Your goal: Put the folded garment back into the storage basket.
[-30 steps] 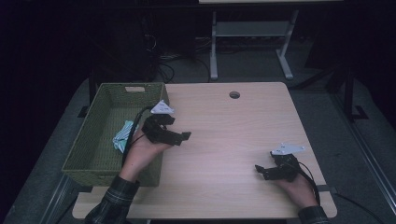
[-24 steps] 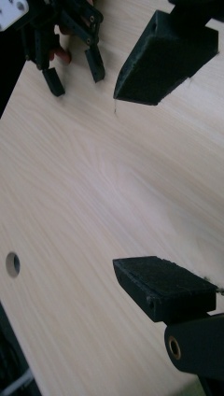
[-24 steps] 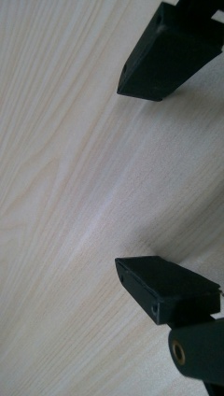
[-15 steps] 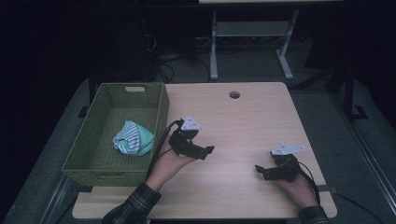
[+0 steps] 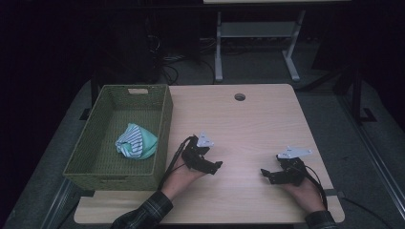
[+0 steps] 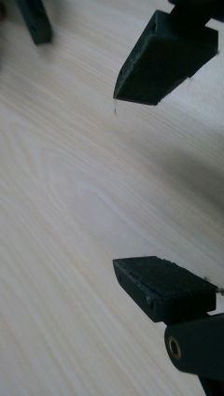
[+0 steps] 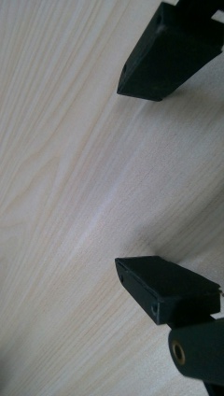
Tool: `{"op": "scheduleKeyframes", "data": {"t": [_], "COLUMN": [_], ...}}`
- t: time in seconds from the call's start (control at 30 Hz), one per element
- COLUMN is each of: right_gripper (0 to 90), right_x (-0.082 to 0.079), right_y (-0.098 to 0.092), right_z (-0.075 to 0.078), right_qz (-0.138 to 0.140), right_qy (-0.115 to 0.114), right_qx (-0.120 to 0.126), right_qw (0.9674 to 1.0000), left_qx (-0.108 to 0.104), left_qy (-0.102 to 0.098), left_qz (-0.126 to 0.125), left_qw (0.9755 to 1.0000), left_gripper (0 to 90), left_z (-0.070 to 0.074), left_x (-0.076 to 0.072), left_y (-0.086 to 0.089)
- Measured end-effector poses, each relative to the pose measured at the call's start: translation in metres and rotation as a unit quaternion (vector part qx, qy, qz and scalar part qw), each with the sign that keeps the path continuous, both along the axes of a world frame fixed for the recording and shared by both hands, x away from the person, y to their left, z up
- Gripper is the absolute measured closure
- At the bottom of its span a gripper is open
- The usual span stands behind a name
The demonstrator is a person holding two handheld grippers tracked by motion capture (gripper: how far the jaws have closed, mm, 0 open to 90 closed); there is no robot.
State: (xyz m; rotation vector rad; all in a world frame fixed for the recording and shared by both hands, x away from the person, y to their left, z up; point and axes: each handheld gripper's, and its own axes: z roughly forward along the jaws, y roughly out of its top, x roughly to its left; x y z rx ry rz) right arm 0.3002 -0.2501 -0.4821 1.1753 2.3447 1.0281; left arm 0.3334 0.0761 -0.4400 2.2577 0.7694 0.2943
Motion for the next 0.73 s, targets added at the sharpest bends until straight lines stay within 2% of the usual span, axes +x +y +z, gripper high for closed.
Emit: {"op": "scheduleKeyframes", "data": {"t": [0.2,0.37,0.43,0.57,0.73], "right_gripper": [13.9,13.9,13.9,13.9,13.9], "right_x": [0.0,0.0,0.0,0.0,0.0], "right_y": [0.0,0.0,0.0,0.0,0.0], "right_z": [0.0,0.0,0.0,0.0,0.0], "right_qz": [0.0,0.0,0.001,0.002,0.002], "right_qy": [0.0,0.001,0.001,0.001,0.001], "right_qx": [0.0,0.0,0.001,0.001,0.001], "right_qw": [1.0,1.0,1.0,1.0,1.0], "left_qx": [0.019,0.029,0.02,-0.003,-0.005], "left_qy": [0.006,-0.002,0.002,-0.012,-0.015], "left_qz": [-0.001,0.005,0.006,0.005,0.002], "left_qw": [0.9998,0.9996,0.9998,0.9999,0.9999], "left_gripper": [15.0,15.0,14.4,13.1,13.0], "left_z": [-0.019,-0.03,-0.033,-0.038,-0.039], "left_x": [0.001,0.004,0.005,0.003,0.003], "left_y": [-0.001,0.0,0.001,0.003,0.004]}}
